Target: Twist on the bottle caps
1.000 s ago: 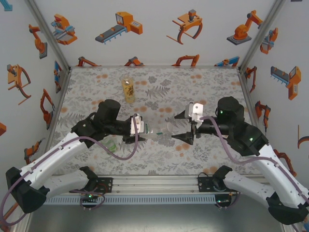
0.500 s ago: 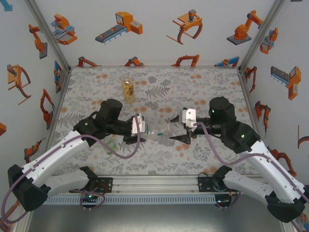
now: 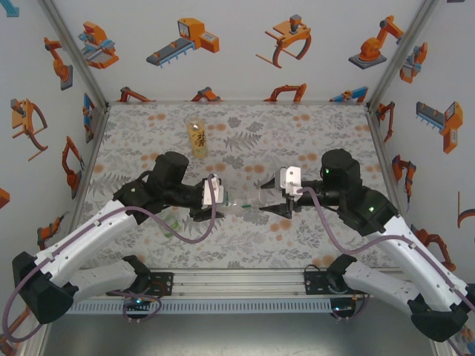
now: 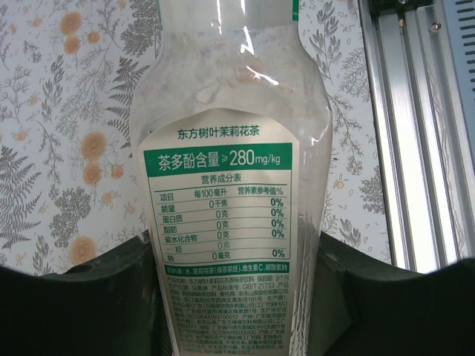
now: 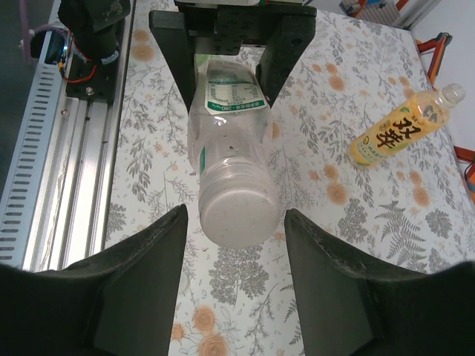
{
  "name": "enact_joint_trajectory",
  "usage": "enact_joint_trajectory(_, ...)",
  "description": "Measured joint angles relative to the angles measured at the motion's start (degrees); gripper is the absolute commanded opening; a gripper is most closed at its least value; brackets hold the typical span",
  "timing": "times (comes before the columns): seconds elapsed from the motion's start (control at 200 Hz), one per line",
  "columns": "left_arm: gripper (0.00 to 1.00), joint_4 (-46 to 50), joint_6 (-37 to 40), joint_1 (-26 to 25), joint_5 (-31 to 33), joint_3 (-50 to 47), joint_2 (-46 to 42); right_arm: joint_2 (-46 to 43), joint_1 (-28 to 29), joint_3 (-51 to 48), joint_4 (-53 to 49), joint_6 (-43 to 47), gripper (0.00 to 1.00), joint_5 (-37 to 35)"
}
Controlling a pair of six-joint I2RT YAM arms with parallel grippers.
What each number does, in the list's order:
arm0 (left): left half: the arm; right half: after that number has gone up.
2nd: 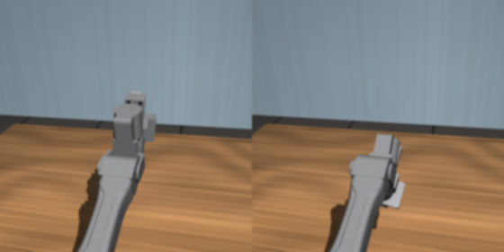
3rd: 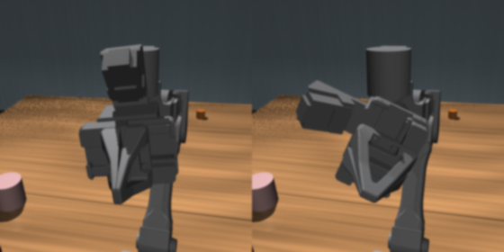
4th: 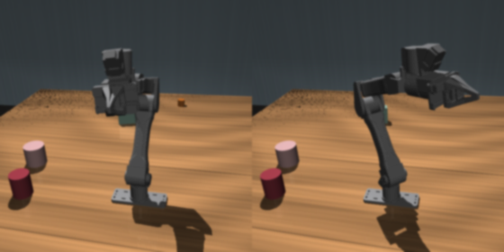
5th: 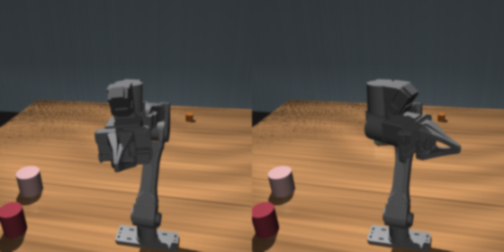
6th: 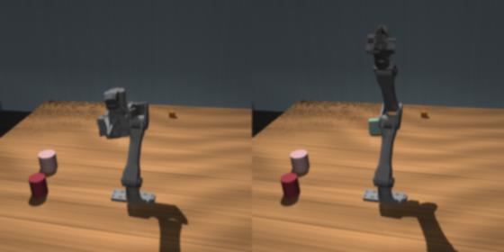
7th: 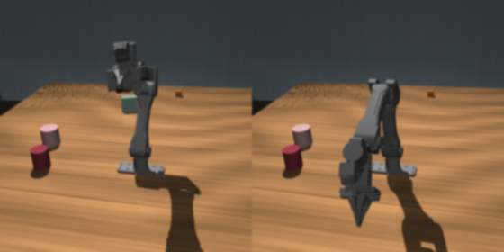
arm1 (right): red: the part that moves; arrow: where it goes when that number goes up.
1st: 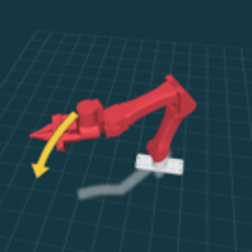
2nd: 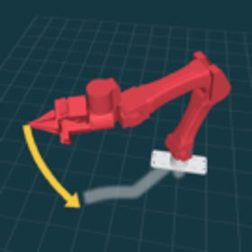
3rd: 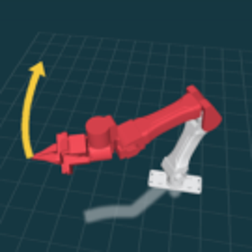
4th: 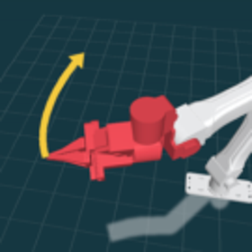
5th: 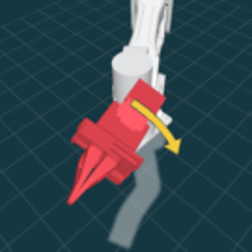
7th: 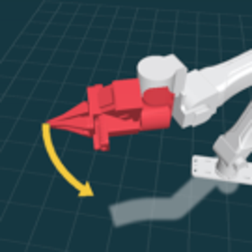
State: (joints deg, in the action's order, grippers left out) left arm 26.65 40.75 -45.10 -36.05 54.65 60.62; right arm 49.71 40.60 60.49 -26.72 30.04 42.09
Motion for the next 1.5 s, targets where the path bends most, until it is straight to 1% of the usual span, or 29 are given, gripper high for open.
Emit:
enact_joint_trajectory(0.175,0.0,0.04,0.0,0.0,0.0,0.0,0.0,0.42,0.0,0.0,0.17,-0.02,0.46,0.42)
enact_joint_trajectory(0.295,0.0,0.33,0.15,-0.02,-0.02,0.0,0.0,0.44,0.0,0.0,0.17,0.0,0.4,0.48)
enact_joint_trajectory(0.516,0.0,0.85,0.44,-0.15,0.02,0.0,0.0,0.68,0.0,0.0,-0.02,-0.81,0.23,0.46)
enact_joint_trajectory(0.656,0.0,1.57,0.44,-0.07,0.98,0.0,0.0,2.91,0.0,1.4,-1.03,-5.92,0.14,-0.9)
enact_joint_trajectory(0.716,0.0,1.77,0.44,0.17,1.77,0.0,-0.07,4.0,-0.02,1.88,-1.09,-8.9,0.08,-1.66)
enact_joint_trajectory(0.766,0.0,2.12,0.44,0.24,2.49,0.0,-0.2,4.72,-0.09,1.9,-0.79,-12.31,0.0,-2.21)
enact_joint_trajectory(0.921,0.0,2.58,0.42,0.39,5.49,-0.04,-0.96,5.88,-0.39,0.85,3.02,-25.68,0.0,-4.81)
enact_joint_trajectory(1.111,0.0,2.51,0.31,0.59,10.16,-0.26,-1.29,4.37,-0.44,-5.81,13.53,-48.46,0.0,-11.56)
enact_joint_trajectory(1.207,0.0,2.38,-0.07,0.59,12.37,-0.39,-1.29,4.5,-0.46,-7.65,16.79,-59.67,0.0,-14.69)
enact_joint_trajectory(1.367,0.0,1.66,-1.14,0.63,15.5,-0.39,-1.29,7.39,-1.2,-6.73,17.55,-75.28,0.0,-17.59)
enact_joint_trajectory(1.497,0.0,1.73,-1.92,0.9,17.99,-0.42,-1.18,10.84,-2.05,-4.5,15.15,-84.46,0.0,-18.29)
